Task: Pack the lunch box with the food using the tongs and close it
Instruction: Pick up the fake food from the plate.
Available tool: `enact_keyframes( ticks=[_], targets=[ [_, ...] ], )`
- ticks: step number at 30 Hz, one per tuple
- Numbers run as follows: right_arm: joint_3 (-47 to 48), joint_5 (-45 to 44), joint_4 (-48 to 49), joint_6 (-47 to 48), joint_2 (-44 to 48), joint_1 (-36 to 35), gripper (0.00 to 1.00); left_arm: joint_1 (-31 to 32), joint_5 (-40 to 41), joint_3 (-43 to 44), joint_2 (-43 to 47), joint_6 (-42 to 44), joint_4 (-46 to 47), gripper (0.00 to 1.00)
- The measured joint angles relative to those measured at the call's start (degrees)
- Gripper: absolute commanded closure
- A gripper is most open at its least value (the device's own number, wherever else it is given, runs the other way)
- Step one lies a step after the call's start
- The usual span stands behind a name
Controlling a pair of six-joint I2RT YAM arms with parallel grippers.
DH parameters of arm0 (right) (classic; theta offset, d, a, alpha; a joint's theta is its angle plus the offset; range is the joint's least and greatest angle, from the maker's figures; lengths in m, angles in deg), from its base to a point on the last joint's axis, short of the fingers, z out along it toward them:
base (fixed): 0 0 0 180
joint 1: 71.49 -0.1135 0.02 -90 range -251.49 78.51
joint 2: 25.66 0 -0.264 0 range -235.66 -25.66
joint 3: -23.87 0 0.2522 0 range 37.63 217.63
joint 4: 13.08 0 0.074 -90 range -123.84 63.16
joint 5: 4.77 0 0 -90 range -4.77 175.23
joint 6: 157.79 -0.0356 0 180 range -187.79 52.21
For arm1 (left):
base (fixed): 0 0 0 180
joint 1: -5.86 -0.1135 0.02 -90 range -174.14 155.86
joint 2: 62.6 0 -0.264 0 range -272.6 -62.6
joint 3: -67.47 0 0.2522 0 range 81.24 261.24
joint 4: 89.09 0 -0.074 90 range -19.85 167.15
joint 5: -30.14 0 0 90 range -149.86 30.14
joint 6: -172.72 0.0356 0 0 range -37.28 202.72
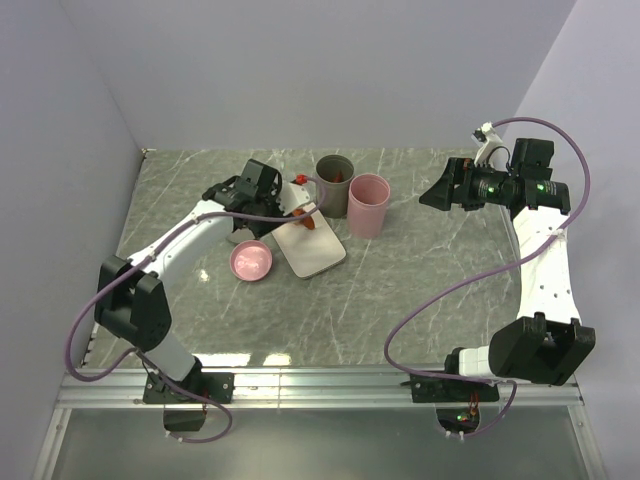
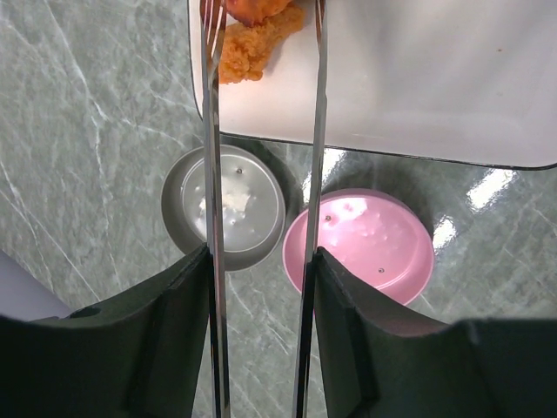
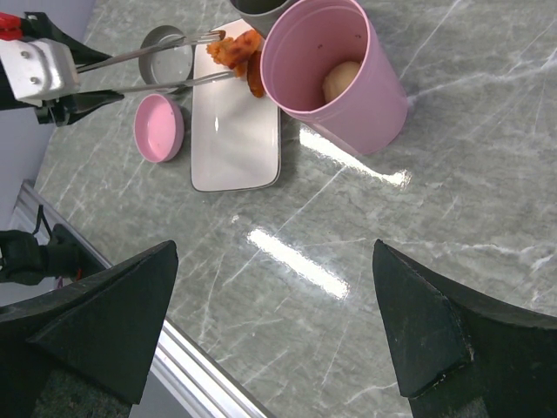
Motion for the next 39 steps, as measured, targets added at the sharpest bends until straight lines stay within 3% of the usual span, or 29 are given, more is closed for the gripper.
enact_keyframes(
  ticks=[20,39],
  targets=[
    [0.0,-0.09,0.0,0.04,-0.46,0.0,0.0,-0.04,1.81,0.0,-5.05,1.18,2.71,0.57],
    [0.0,-0.24,0.0,0.02,-0.48,0.0,0.0,-0.04,2.36,1.79,-4.96,0.66,2.12,0.9]
  ],
)
